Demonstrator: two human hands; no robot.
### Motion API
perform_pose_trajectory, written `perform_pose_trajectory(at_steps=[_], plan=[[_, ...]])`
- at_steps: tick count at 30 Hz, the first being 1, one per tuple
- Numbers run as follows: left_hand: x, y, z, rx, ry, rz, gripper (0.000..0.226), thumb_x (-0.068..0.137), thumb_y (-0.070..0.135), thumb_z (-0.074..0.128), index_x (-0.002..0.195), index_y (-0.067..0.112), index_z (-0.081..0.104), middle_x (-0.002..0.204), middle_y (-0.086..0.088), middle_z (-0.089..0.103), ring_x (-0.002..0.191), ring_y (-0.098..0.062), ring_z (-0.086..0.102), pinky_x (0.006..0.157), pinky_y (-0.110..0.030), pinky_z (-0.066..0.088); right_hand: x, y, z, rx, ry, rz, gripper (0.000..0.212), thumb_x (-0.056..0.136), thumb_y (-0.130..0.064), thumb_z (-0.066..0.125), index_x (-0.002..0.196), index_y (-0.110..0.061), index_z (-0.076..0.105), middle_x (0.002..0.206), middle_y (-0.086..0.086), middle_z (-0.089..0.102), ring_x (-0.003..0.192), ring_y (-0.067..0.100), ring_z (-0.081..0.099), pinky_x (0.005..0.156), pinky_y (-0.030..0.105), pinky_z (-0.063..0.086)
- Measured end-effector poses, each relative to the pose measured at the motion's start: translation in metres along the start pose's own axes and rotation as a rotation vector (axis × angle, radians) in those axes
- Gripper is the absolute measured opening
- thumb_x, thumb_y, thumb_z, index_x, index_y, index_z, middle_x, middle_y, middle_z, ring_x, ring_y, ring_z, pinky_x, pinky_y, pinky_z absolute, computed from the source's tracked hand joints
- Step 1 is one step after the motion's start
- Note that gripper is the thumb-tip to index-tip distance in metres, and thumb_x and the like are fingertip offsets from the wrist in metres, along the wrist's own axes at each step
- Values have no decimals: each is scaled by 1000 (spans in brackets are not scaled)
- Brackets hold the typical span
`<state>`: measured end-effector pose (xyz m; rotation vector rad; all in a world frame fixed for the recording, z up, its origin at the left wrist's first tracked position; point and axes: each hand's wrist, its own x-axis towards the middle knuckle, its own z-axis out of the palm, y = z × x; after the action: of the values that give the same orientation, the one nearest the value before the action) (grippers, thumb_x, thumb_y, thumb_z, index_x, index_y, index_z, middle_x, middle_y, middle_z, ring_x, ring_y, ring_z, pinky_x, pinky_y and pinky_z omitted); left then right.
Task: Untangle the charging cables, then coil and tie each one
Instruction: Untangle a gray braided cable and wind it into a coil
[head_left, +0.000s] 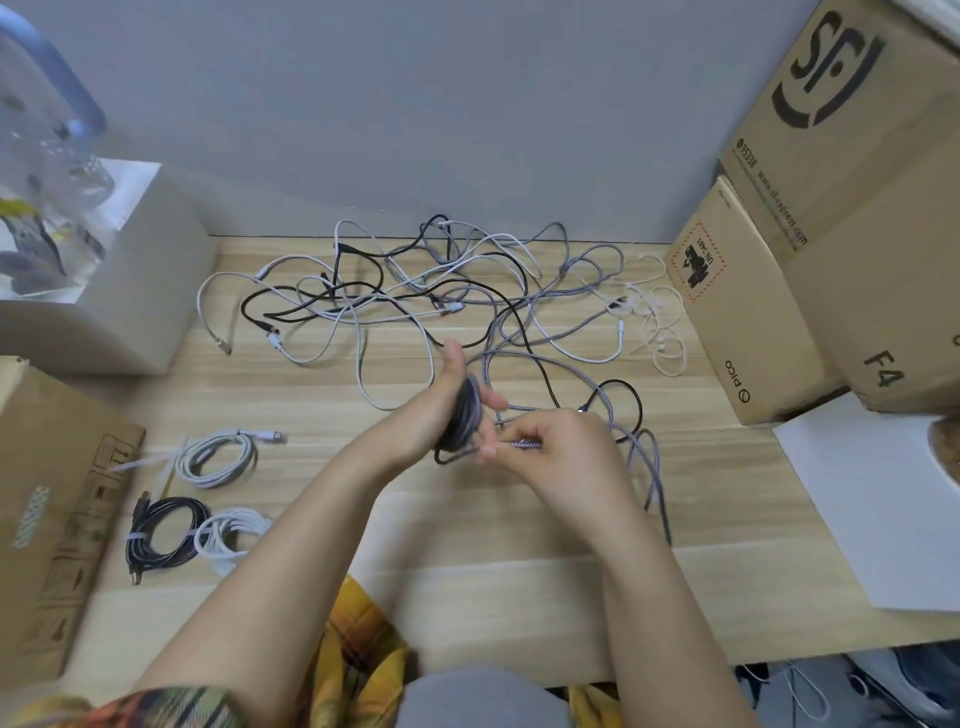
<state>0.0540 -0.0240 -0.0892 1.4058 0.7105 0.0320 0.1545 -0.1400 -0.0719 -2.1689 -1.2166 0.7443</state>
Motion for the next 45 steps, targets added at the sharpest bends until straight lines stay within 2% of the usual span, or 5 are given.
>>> perform_pose_trajectory(at_steps=[5,16,22,31,45], plan=[[-8,-6,8,201,-452,-80,102,81,68,-10,83,-6,60,43,-3,52,47,-21,48,52,-18,41,-2,-3,-11,128,-13,31,28,57,-23,86,58,-21,58,43,-9,47,48,4,40,54,29,31],[-13,8,-3,-683,-1110,213,43,100,40,32,90,15,66,39,5,21,33,-14,18,79,-23,50,4,13,-18,626,-98,-76,28,77,-37,52,60,-14,53,37,-10,37,35,0,29,37,11,25],[-15,40,-41,-1522,-518,474,34,97,20,41,83,-5,58,50,-8,39,44,-23,38,81,-40,49,-4,49,5,463,-287,63,36,96,-26,49,61,-17,51,43,-12,35,40,3,28,43,15,23],[15,15,-28,-772,337,223,61,97,55,18,99,4,52,52,-1,52,51,-15,46,52,-26,33,-12,15,-5,-34,-336,-52,47,93,-53,42,63,-20,57,54,-3,44,52,10,41,60,30,37],[1,-13,1,6,-371,-129,104,74,75,-14,83,5,62,57,-14,54,53,-24,47,53,-25,38,-8,14,-18,7,95,-147,31,70,-43,76,50,-26,60,44,-5,48,49,12,39,51,30,31]])
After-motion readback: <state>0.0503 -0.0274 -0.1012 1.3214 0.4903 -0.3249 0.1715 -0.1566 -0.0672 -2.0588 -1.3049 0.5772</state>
